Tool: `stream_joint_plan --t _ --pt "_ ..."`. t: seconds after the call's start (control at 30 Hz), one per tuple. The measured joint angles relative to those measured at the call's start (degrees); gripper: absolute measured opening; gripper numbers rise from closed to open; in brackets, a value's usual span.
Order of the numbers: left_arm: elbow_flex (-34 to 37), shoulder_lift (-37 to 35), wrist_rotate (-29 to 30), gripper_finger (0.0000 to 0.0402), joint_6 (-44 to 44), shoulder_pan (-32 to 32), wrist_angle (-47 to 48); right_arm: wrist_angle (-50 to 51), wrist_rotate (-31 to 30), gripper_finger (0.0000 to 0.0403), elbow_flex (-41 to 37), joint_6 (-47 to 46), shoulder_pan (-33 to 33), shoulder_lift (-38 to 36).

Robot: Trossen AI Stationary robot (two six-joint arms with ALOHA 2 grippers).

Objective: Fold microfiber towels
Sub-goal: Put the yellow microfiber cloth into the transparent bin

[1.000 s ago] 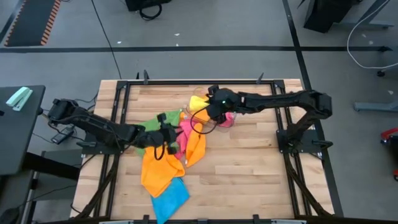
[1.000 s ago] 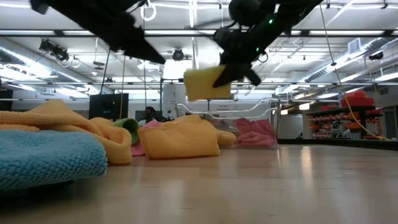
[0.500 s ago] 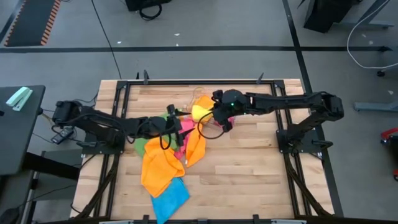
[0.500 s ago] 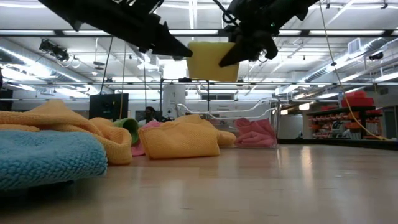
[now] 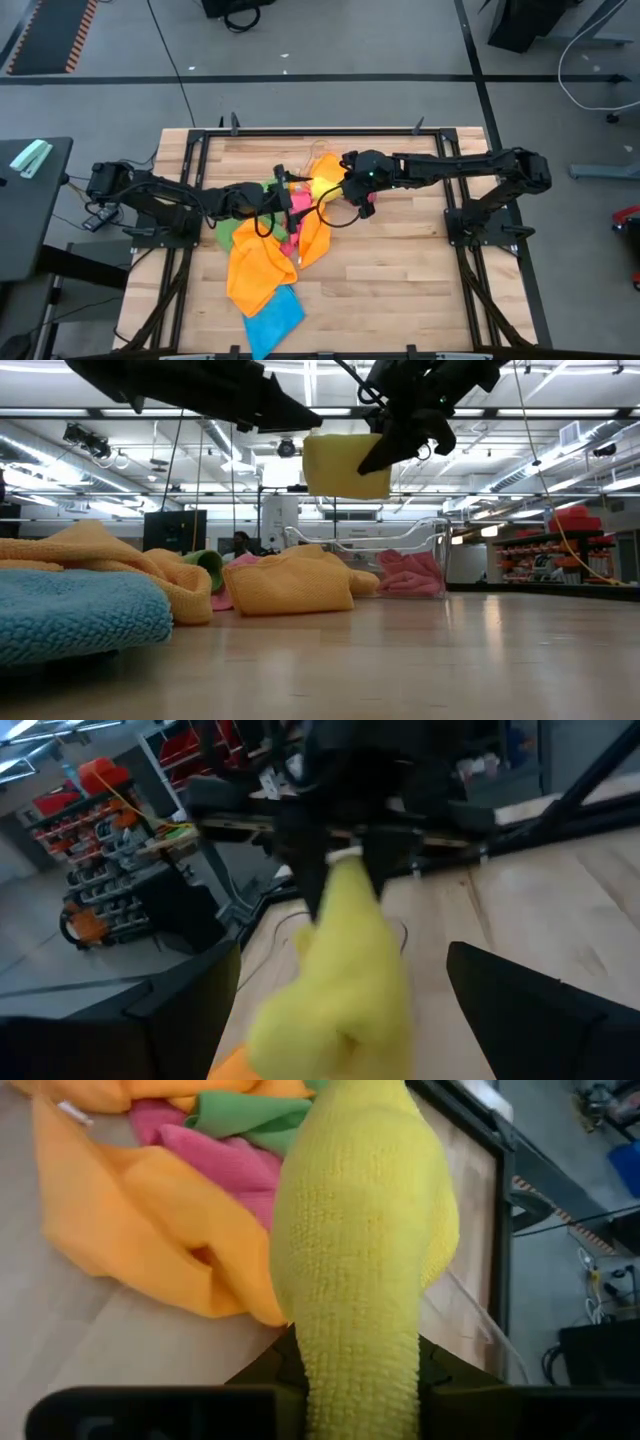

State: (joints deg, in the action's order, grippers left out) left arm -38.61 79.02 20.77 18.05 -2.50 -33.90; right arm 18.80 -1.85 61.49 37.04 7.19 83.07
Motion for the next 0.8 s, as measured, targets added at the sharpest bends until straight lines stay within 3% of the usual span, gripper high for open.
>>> stream_joint_plan --t 0.2,0.43,0.8 --pt "-0.62 4.25 -3.25 0.0366 -0.06 1.11 -2.83 -1.44 -1.71 0.0078 -0.02 -1.57 -1.85 0.71" --pt "-4.01 9.63 -1.96 0.0364 2.09 1.11 -2.44 -1.61 -2.41 0.0078 -0.02 -3.45 -2.15 0.35" --pt "-4.22 9.49 0.53 0.0335 1.59 1.62 2.46 -1.39 -2.38 0.0078 -0.02 -4.5 -2.13 0.06"
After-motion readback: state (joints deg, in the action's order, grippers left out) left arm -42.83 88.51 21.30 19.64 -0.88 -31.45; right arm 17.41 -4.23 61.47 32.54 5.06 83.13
